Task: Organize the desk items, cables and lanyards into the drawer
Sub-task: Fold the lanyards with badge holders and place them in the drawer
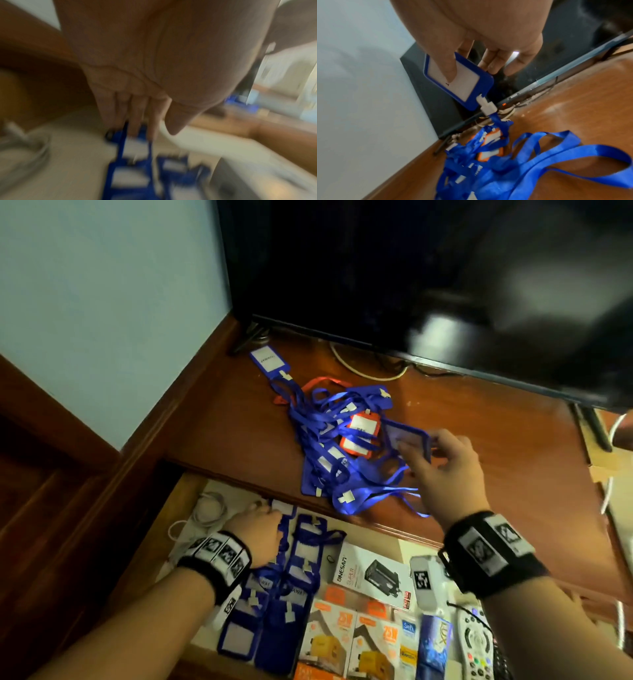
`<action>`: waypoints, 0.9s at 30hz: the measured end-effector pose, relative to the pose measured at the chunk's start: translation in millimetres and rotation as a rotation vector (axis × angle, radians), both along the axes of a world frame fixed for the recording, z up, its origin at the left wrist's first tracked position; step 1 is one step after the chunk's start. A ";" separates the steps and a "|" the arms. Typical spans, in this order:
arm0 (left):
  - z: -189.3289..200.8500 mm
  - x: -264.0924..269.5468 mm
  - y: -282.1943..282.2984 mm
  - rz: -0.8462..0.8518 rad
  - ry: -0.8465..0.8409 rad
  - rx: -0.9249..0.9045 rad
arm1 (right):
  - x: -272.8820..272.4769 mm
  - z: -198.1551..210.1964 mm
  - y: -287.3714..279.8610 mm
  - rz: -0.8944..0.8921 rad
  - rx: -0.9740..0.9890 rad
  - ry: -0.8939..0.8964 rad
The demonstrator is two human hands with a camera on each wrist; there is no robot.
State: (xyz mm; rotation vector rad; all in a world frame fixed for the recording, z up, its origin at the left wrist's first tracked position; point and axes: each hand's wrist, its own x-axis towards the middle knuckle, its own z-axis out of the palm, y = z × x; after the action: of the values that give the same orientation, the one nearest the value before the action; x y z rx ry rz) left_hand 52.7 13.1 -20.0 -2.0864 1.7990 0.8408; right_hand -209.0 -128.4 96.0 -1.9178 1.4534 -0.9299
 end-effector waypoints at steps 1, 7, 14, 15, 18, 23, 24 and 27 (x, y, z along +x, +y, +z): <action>13.9 -1.0 7.3 0.000 0.028 -0.001 | -6.1 6.6 9.3 0.012 0.006 -0.039; 110.7 -23.3 35.9 0.221 0.584 -0.234 | -23.2 52.7 63.3 0.172 0.208 -0.371; 186.3 -71.1 -7.8 0.091 0.790 -0.447 | -13.1 121.7 78.4 0.184 0.278 -0.716; 193.0 -77.8 -14.3 0.083 0.855 -0.458 | -12.3 132.2 77.3 0.185 0.266 -0.760; 207.2 -86.6 -31.6 0.131 1.023 -0.488 | -16.3 157.4 69.3 0.154 0.229 -0.872; 242.5 -74.3 -33.8 0.147 1.060 -0.511 | -50.5 172.1 46.0 -0.012 -0.016 -0.820; 252.9 -69.9 -31.3 0.106 1.002 -0.538 | -58.8 169.7 42.0 -0.057 -0.051 -0.791; 289.5 -59.4 -21.9 -0.098 0.764 -0.672 | -72.1 149.3 36.5 -0.127 -0.051 -0.604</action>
State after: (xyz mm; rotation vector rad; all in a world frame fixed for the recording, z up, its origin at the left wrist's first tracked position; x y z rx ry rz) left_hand -6.7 -8.8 269.4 -2.1555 2.8878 1.2516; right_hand -281.1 -91.9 245.3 -1.4017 1.1945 -1.4594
